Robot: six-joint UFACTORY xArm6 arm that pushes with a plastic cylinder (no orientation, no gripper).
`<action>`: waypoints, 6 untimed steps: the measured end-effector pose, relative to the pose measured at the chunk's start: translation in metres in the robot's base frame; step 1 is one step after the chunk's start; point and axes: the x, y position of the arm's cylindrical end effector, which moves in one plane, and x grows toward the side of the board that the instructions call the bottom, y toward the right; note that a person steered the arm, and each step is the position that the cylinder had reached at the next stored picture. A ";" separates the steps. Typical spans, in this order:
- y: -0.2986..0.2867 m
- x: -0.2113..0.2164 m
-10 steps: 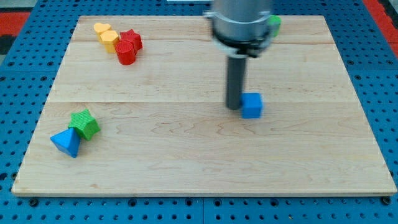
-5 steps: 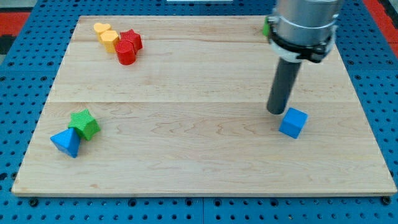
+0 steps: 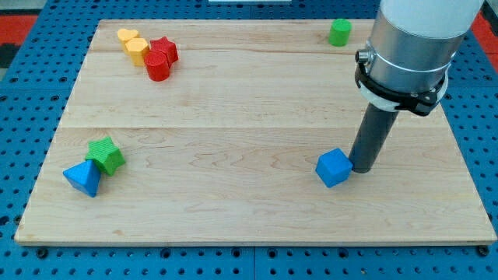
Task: Move the blue cube to the right of the blue triangle
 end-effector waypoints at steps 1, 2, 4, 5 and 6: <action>-0.072 -0.002; -0.154 0.002; -0.178 0.015; -0.246 0.013; -0.264 0.012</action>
